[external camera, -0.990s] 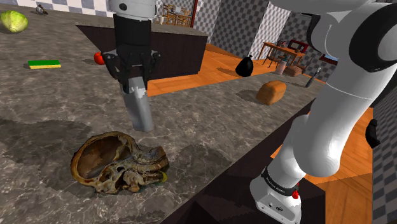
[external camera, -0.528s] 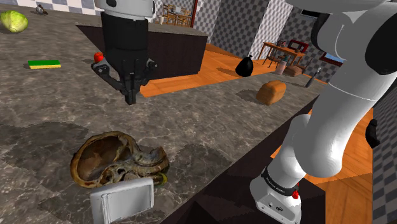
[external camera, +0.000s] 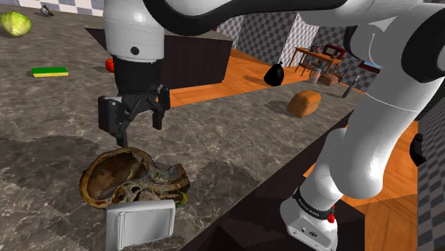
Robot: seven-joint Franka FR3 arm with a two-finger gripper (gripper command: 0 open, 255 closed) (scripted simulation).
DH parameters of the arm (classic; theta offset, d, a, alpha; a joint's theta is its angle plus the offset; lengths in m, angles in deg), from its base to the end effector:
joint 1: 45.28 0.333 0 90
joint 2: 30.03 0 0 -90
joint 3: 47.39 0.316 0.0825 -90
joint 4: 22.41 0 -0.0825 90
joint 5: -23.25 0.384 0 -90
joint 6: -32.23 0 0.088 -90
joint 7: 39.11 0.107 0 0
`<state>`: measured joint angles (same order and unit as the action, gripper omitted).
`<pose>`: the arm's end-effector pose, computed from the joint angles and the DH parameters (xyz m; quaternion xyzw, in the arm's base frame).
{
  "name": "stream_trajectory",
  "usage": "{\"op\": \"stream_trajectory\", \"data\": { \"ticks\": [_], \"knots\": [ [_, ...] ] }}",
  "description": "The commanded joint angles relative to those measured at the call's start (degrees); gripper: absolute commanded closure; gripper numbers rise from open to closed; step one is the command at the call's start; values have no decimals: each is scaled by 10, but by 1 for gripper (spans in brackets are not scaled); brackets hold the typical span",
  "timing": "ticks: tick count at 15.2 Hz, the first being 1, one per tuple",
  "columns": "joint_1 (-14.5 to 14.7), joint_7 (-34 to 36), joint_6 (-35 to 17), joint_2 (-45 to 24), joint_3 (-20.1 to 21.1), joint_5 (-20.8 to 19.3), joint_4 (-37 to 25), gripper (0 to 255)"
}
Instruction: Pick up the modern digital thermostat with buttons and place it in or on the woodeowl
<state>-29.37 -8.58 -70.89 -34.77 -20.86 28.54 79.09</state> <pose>0.4282 0.3923 0.5068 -0.9935 -0.0918 0.0561 0.0371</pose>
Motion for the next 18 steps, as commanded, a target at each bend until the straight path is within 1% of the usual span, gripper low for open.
{"op": "stream_trajectory", "data": {
  "ticks": [1,6,10,11,18],
  "knots": [
    [-2,-94,-31,-11,5,18,26,0],
    [-8,-306,-80,-59,24,45,62,0],
    [-10,-466,-106,-107,45,51,79,0],
    [-10,-496,-110,-117,49,51,81,0],
    [-1,-493,-162,-135,51,46,115,0]
  ]
}}
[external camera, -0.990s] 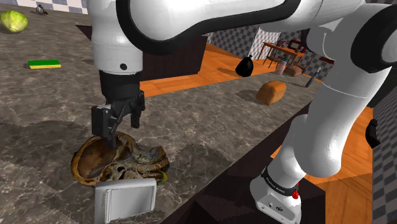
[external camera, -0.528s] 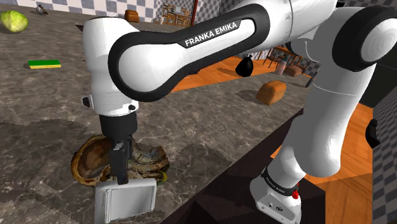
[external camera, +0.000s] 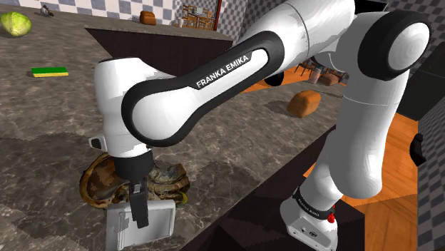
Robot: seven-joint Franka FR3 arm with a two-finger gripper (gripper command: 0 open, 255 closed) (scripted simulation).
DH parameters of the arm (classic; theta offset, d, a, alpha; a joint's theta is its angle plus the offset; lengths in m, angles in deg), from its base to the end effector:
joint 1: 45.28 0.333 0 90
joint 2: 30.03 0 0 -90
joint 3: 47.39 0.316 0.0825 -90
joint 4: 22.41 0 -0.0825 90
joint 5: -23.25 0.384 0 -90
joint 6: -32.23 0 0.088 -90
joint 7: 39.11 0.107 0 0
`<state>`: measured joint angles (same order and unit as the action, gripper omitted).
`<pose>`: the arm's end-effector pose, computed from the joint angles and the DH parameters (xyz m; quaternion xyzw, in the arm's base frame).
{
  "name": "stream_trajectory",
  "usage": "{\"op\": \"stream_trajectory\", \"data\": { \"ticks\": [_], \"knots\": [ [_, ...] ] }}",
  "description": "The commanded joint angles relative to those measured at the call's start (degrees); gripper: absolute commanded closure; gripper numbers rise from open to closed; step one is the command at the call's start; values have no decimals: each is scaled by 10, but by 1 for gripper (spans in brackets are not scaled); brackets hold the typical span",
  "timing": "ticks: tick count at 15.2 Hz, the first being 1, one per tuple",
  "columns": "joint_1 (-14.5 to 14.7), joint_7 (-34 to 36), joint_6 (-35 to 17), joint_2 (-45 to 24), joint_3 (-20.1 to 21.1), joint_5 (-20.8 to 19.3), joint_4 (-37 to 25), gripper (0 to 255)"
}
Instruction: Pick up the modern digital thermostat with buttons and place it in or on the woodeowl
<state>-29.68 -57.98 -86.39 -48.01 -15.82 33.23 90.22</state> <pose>0.4008 0.4284 0.3258 -0.8526 -0.4923 0.1192 0.1286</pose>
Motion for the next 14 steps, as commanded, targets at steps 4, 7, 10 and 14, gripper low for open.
{"op": "stream_trajectory", "data": {
  "ticks": [4,7,10,14],
  "knots": [
    [3,1,-11,-5,0,-1,6,0],
    [3,1,-11,-5,0,-1,6,0],
    [3,1,-11,-4,0,-1,6,255],
    [3,1,-11,-4,0,-1,6,255]
  ]
}}
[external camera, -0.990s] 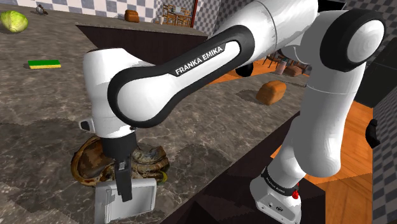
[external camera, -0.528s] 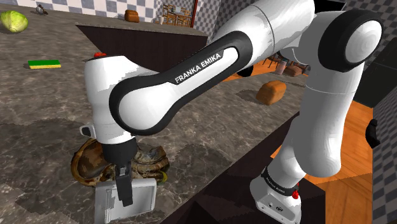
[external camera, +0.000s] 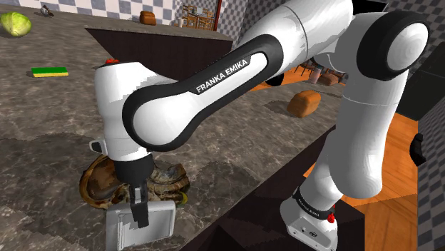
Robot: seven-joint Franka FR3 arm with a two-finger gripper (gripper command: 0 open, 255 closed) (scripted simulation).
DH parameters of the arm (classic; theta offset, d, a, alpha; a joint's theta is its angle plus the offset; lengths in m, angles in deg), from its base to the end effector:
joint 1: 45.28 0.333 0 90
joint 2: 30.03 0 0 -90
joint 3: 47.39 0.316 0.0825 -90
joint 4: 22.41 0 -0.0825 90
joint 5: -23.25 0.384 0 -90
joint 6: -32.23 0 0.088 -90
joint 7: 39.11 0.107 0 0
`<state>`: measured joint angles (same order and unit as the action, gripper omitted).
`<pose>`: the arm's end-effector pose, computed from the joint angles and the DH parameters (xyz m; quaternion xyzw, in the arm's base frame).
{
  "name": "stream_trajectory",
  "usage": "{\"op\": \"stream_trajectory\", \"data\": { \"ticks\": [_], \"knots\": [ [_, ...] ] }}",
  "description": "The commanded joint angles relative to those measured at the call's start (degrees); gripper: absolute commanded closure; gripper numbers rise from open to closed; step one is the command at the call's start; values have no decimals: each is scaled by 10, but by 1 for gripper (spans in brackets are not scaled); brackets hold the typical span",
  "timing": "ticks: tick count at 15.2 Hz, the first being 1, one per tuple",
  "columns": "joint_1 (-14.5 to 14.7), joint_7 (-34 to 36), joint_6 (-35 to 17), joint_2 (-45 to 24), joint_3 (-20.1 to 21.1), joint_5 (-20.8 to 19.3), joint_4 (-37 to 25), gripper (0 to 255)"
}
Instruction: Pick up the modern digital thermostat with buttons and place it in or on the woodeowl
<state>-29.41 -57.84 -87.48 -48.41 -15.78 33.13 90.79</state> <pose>0.3979 0.4300 0.3194 -0.8526 -0.4925 0.1183 0.1288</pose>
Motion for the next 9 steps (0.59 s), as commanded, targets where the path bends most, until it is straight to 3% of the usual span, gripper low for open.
{"op": "stream_trajectory", "data": {
  "ticks": [1,9],
  "knots": [
    [0,0,0,-1,0,0,0,255],
    [-5,2,33,22,4,9,-13,255]
  ]
}}
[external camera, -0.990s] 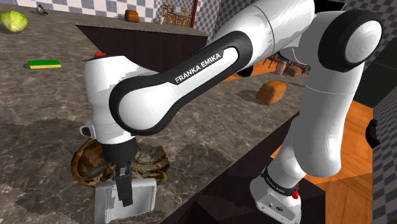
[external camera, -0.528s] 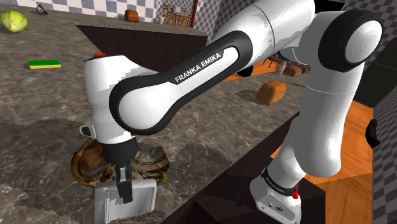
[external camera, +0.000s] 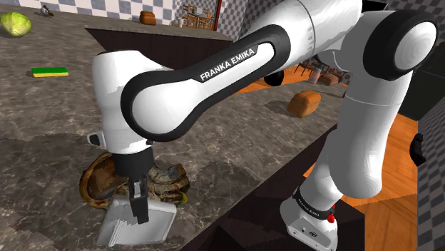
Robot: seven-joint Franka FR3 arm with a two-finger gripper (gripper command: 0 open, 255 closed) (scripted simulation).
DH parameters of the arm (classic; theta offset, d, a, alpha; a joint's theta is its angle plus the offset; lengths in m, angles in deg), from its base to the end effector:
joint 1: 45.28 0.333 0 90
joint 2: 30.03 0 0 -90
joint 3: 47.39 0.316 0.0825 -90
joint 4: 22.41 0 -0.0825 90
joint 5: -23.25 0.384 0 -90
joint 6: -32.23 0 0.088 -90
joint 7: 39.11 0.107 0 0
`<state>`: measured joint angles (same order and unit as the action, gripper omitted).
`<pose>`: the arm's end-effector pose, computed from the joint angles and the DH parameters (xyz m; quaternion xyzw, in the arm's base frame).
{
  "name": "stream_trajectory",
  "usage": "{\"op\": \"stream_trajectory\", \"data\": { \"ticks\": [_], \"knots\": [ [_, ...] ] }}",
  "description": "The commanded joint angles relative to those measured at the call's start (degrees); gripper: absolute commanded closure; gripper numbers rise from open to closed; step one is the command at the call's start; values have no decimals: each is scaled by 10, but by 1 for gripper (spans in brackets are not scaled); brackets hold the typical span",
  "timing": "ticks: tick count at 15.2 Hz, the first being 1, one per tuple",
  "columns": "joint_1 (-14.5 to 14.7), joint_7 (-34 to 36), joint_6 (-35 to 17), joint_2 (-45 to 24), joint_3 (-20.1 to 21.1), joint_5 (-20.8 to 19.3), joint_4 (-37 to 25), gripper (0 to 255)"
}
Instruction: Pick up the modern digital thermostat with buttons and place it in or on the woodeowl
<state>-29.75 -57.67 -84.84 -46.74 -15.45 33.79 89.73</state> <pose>0.3976 0.4304 0.3395 -0.8524 -0.4926 0.1191 0.1287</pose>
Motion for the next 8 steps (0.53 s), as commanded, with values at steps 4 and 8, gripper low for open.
{"op": "stream_trajectory", "data": {
  "ticks": [4,8],
  "knots": [
    [-5,2,34,21,3,8,-15,255],
    [-8,4,62,35,5,13,-31,255]
  ]
}}
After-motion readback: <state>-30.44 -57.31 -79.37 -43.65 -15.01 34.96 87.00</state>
